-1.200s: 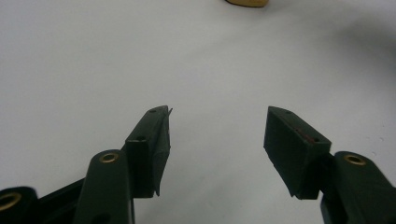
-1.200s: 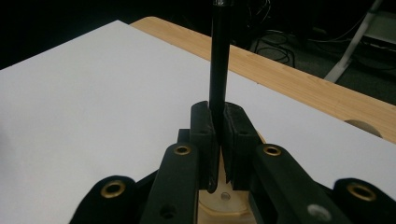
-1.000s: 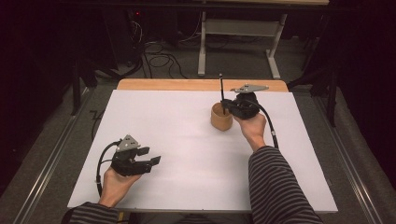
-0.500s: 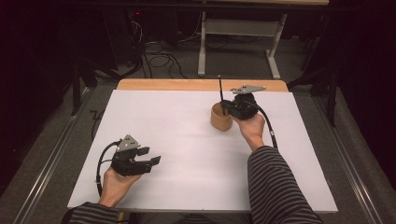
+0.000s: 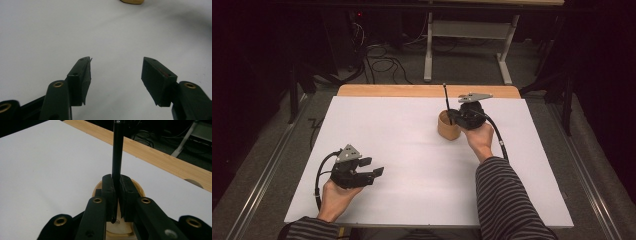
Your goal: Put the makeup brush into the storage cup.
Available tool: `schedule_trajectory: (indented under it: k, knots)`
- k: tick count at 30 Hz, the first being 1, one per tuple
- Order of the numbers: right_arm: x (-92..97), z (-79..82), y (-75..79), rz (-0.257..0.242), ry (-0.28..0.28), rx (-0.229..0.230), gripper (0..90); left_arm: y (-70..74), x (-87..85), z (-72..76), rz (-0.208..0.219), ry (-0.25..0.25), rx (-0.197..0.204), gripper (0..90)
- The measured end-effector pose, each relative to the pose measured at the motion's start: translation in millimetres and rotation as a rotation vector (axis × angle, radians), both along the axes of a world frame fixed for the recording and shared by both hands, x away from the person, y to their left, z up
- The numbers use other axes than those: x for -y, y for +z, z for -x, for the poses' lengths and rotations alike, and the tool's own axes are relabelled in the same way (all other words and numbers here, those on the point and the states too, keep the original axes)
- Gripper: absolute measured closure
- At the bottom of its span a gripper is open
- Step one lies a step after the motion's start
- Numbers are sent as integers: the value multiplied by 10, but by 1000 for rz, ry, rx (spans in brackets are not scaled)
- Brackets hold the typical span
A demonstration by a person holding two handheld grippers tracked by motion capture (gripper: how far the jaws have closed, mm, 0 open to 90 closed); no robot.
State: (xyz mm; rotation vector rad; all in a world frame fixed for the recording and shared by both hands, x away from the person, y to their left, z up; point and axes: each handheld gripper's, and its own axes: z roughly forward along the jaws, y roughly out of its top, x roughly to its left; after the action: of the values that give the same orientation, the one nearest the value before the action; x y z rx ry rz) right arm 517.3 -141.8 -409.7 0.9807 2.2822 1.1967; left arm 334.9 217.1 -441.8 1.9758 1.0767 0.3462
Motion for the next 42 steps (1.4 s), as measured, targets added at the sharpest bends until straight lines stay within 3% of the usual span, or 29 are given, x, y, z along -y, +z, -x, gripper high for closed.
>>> schedule_trajectory:
  k: [42]
  knots:
    - [-15, -10, -99, 29, -4, -32, 850, 1, 2, 3, -1, -1, 1, 409]
